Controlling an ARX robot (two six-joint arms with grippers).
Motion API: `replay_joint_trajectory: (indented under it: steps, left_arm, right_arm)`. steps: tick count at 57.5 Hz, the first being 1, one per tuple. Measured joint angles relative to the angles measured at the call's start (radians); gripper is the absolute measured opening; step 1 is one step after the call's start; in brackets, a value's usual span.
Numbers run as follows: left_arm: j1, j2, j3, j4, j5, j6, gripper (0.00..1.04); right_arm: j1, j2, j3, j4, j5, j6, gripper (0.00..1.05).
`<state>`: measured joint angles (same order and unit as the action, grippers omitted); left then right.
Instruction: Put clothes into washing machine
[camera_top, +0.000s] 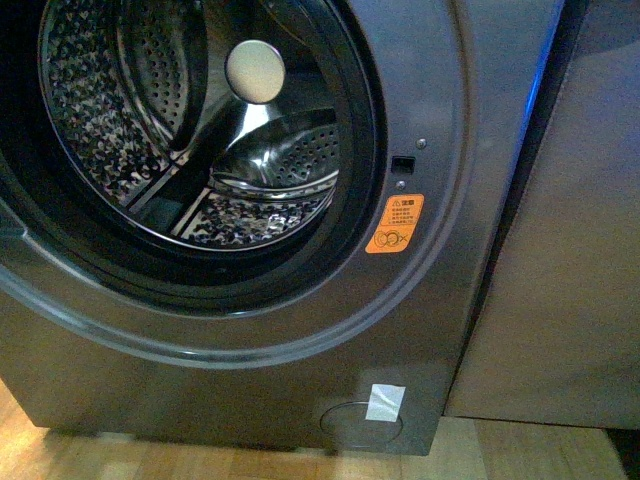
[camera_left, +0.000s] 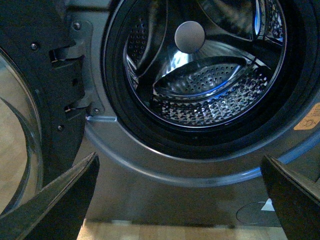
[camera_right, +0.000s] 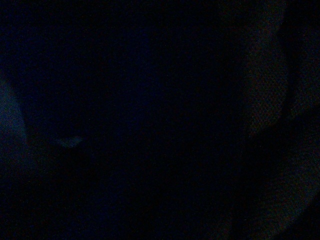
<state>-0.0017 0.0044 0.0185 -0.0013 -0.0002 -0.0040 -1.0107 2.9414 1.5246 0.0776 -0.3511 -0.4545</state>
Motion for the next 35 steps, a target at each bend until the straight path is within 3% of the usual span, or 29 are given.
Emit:
replay_joint_trajectory:
  steps: [33, 35]
  left_arm:
    - [0.000, 0.000, 0.000, 0.000, 0.000, 0.000, 0.98]
    - [0.000, 0.000, 0.000, 0.000, 0.000, 0.000, 0.98]
  right_arm:
    - [-0.039, 0.108, 0.064, 0.082, -0.036, 0.035, 0.97]
    - [-0.042, 0.111, 0.064, 0.096, -0.033, 0.042, 0.90]
